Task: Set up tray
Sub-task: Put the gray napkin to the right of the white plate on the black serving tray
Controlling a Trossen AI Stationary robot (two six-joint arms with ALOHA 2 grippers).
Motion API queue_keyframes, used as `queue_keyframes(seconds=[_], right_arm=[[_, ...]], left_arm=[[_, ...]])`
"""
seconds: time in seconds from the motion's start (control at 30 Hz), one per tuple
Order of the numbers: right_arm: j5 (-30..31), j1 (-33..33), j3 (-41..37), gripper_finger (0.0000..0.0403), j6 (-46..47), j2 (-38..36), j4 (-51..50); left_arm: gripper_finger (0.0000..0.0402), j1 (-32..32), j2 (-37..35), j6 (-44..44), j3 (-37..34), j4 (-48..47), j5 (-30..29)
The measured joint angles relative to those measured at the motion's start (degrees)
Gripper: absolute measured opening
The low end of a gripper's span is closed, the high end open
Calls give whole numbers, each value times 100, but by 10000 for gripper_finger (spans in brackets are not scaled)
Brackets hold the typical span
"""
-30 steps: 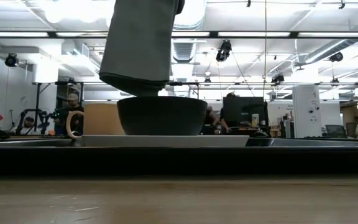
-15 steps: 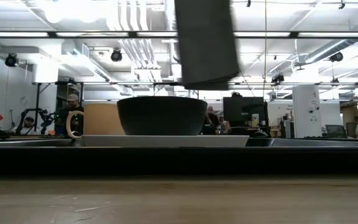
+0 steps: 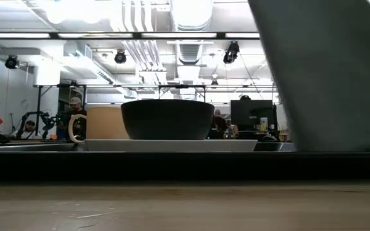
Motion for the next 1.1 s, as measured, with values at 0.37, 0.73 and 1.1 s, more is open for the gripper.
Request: queue_keyframes(seconds=[0.37,0.73,1.1], right_arm=[[61,-869,-1528,8,-580,-812,734],[-1304,-2965,-2579,8,-2254,-811,1781],[-1942,-3630,-3398,9,-2814,-369,2736]], left_arm=[[175,0,102,0,-7,8,7],[176,0,179,-83,-28,8,94],[176,0,177,-85,-83,5,96]])
